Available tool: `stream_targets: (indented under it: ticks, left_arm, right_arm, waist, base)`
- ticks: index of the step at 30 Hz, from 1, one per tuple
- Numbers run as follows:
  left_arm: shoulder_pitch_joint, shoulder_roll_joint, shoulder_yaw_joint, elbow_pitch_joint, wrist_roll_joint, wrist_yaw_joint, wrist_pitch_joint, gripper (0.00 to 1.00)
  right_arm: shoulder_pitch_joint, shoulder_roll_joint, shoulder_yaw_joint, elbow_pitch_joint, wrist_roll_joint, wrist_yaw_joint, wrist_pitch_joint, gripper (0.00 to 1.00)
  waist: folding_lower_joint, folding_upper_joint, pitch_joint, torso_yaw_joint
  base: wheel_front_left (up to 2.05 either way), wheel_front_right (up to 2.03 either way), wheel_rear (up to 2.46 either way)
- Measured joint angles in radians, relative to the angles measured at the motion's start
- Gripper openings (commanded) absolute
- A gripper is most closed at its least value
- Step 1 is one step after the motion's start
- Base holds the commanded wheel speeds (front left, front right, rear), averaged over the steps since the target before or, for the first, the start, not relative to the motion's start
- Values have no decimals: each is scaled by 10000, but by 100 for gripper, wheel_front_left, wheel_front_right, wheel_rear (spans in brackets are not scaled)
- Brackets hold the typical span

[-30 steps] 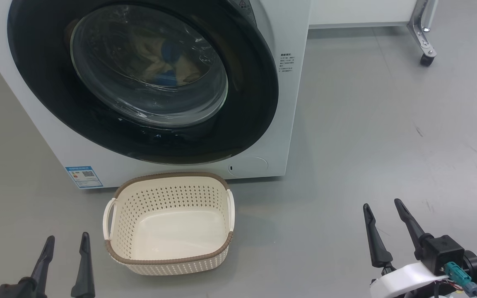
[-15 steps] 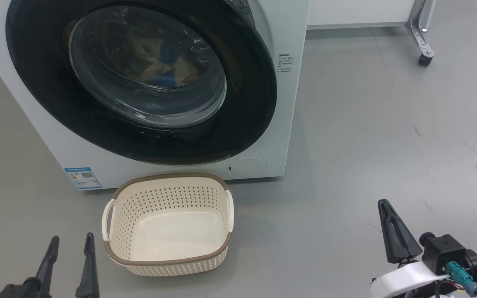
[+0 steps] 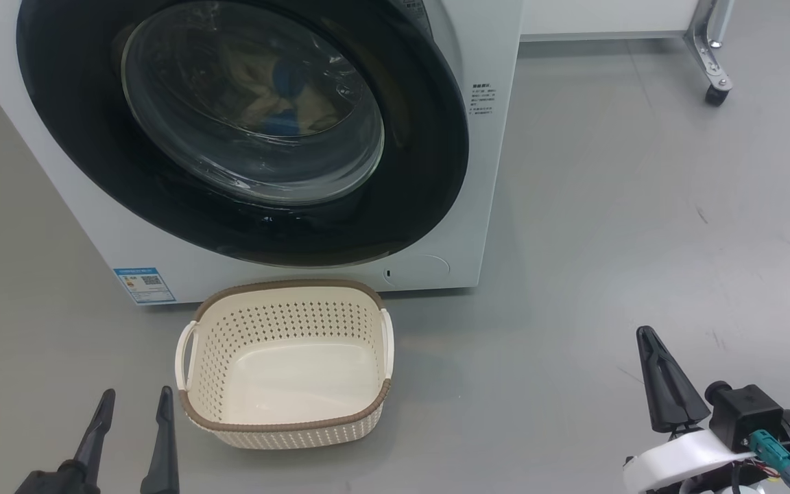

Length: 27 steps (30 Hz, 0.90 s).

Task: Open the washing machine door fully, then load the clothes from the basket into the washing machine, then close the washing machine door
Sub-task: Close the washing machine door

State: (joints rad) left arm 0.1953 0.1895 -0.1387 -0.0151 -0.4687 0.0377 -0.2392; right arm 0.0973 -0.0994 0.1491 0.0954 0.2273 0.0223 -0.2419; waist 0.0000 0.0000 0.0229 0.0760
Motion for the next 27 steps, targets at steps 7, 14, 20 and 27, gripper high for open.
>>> stream_targets:
  ticks: [7, 14, 20, 27]
  left_arm:
    - [-90, -10, -251, -123, 199, -38, -6, 100]
    - [-518, -215, -604, -268, 221, -178, -10, 100]
    - [-1151, -464, -876, -276, 347, -268, -12, 100]
    - [-1623, -708, -970, -268, 510, -347, -90, 100]
  right_arm:
    - [-77, -295, -69, -88, -2, 33, 142, 0]
    - [-986, -602, -88, -182, -29, 211, 414, 0]
    - [-2403, -869, 102, -29, -161, 485, 757, 0]
    - [-3790, -1112, 422, 290, -407, 690, 1235, 0]
  waist:
    - [0, 0, 244, 307]
    - [0, 0, 741, 639]
    - [0, 0, 1268, 1134]
    - [1, 0, 1792, 1728]
  base:
    - [0, 0, 0]
    - [0, 0, 0]
    - [0, 0, 0]
    - [0, 0, 0]
